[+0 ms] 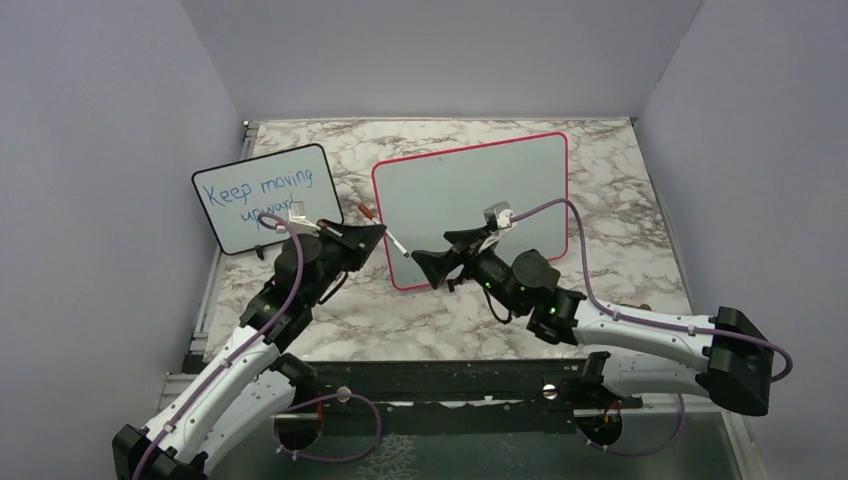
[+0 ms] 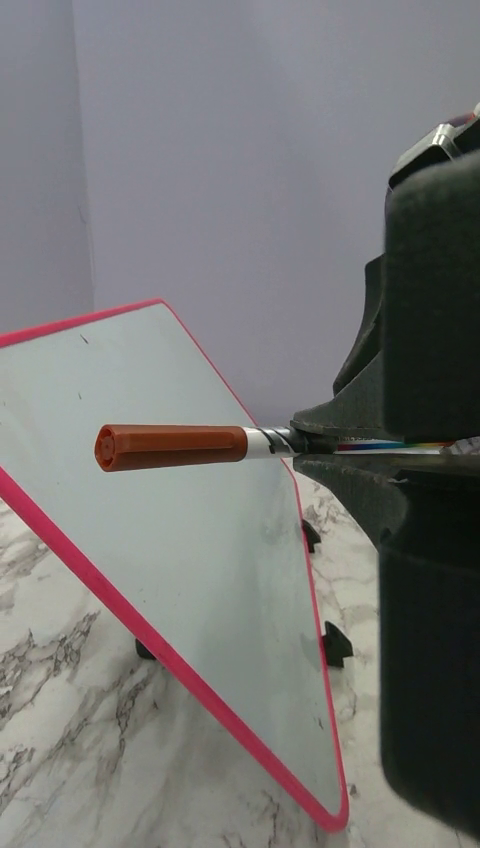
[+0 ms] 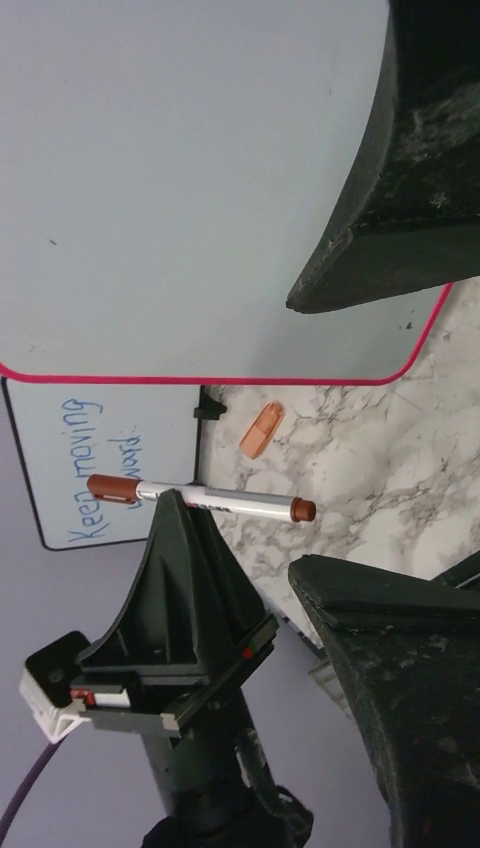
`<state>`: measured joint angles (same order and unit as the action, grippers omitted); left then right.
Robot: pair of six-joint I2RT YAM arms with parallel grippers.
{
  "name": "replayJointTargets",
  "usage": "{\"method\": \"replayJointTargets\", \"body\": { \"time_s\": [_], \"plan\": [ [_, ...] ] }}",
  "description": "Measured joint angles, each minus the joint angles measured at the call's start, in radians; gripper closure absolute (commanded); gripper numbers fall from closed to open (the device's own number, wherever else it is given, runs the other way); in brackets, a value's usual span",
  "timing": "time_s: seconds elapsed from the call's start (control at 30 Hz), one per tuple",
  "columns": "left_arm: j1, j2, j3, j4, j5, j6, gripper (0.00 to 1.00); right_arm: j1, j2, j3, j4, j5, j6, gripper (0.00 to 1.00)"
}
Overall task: Write a sentence on the whiteboard
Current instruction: Open the whiteboard marker at the center of the board.
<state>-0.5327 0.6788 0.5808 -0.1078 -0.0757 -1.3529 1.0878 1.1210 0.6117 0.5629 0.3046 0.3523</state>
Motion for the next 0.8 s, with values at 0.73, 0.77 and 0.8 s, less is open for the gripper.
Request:
{"method": "replayJointTargets", "body": {
  "time_s": [0.73, 0.77, 0.8],
  "plan": [
    [-0.145, 0.075, -0.018, 0.168, -0.127, -0.178, 1.00, 0.000, 0.153, 0.095, 0.103, 0.046, 0.095, 0.39],
    [-0.153, 0.077, -0.018, 0.174, -0.129, -0.180, 1.00, 0.000, 0.160, 0.099, 0.105, 0.050, 0.099, 0.40],
    [-0.159, 0.079, -0.018, 0.178, -0.132, -0.181, 1.00, 0.000, 0.168, 0.104, 0.106, 0.055, 0.102, 0.43]
  ]
}}
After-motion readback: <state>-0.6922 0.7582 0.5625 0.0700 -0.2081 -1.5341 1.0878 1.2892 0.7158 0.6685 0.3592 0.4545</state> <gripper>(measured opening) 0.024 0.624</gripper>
